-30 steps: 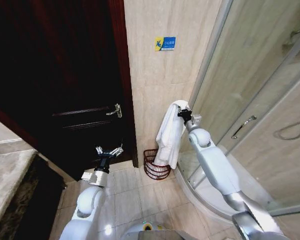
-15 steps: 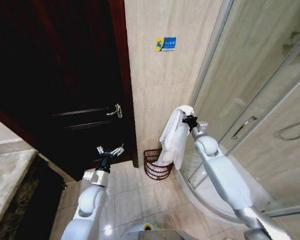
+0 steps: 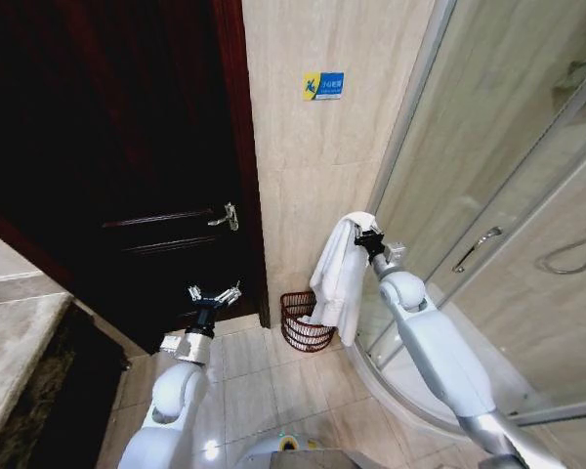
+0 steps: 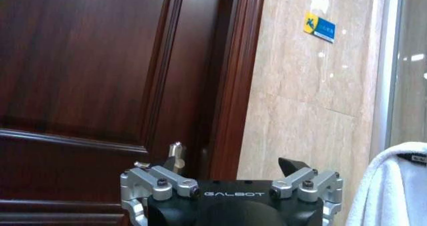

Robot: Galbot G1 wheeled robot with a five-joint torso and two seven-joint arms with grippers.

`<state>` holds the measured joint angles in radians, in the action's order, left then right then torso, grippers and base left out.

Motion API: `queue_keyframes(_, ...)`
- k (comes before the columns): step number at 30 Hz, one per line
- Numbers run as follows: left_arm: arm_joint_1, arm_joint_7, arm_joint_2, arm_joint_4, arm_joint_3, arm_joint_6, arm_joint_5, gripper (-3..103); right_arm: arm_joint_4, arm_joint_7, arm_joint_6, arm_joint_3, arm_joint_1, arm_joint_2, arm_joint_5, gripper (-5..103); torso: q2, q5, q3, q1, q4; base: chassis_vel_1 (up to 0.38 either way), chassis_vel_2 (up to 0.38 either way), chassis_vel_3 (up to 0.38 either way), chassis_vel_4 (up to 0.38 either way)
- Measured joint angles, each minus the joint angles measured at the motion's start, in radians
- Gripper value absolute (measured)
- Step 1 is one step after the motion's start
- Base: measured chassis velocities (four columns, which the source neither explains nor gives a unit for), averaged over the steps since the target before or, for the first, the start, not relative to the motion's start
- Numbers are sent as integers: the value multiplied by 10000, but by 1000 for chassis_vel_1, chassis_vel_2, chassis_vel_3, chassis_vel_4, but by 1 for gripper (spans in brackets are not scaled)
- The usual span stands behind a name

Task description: Discard the used towel into the hamper.

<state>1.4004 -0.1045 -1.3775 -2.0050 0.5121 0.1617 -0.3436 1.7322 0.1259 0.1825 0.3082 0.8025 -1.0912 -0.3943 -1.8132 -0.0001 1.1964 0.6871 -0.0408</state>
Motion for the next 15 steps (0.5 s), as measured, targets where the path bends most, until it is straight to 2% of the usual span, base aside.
queue_keyframes(15, -84, -20, -5, 92, -35, 32, -8, 100, 268, 87, -43, 6, 316, -14, 120, 7, 4, 4, 3, 8, 0, -77, 68, 69, -74)
